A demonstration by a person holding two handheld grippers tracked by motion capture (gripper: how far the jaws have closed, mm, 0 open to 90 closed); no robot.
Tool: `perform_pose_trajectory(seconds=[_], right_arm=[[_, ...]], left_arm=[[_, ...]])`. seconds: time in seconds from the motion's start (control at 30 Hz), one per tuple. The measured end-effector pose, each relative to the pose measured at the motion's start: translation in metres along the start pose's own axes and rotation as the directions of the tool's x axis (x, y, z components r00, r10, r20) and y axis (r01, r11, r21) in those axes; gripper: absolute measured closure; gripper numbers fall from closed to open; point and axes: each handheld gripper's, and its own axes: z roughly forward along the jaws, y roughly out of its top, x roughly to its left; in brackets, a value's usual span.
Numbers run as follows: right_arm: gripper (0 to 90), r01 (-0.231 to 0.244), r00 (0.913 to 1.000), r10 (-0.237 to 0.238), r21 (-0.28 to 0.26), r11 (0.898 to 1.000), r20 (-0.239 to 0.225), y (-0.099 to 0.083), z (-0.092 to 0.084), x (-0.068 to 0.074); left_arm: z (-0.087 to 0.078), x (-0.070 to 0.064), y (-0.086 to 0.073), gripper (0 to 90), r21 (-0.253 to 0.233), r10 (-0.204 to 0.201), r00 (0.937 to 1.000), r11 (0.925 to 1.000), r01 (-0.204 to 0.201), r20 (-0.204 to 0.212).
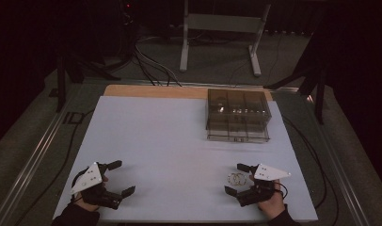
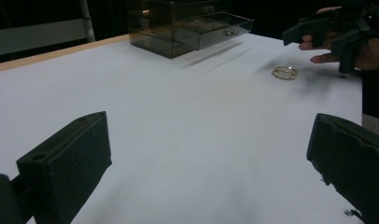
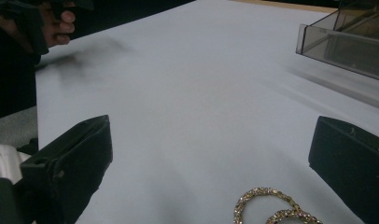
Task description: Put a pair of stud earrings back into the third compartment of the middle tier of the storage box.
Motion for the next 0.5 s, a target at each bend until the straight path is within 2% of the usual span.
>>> perform_pose_trajectory(seconds=[0.1, 0.3, 0.33, 0.43, 0.5], right_arm=[[0.0, 0.000, 1.0000, 0.000, 0.014, 1.000, 0.008, 0.000, 0.001, 0.000], [0.0, -0.011, 0.9996, 0.012, 0.041, 0.999, -0.026, 0.001, 0.003, 0.003], [0.0, -0.015, 0.9979, 0.018, 0.051, 0.999, -0.063, 0.002, 0.006, 0.006], [0.0, 0.015, 0.9956, -0.009, 0.069, 0.997, -0.094, 0.006, 0.009, 0.013], [0.0, 0.015, 0.9943, -0.008, 0.066, 0.998, -0.106, 0.008, 0.010, 0.015]], left_arm=[[0.002, 0.000, 0.000, 0.8, 0.007, -0.002, 0.9997, 1.0000, 0.002, 0.023], [0.004, -0.001, -0.002, 0.8, 0.031, -0.011, 0.9986, 0.9995, 0.009, 0.051], [0.005, -0.001, -0.002, 0.8, 0.034, -0.010, 0.9983, 0.9994, 0.008, 0.057], [0.006, -0.003, -0.003, 0.8, 0.039, -0.003, 0.9976, 0.9993, 0.000, 0.069], [0.006, -0.003, -0.002, 0.8, 0.033, -0.005, 0.9975, 0.9995, 0.003, 0.070]])
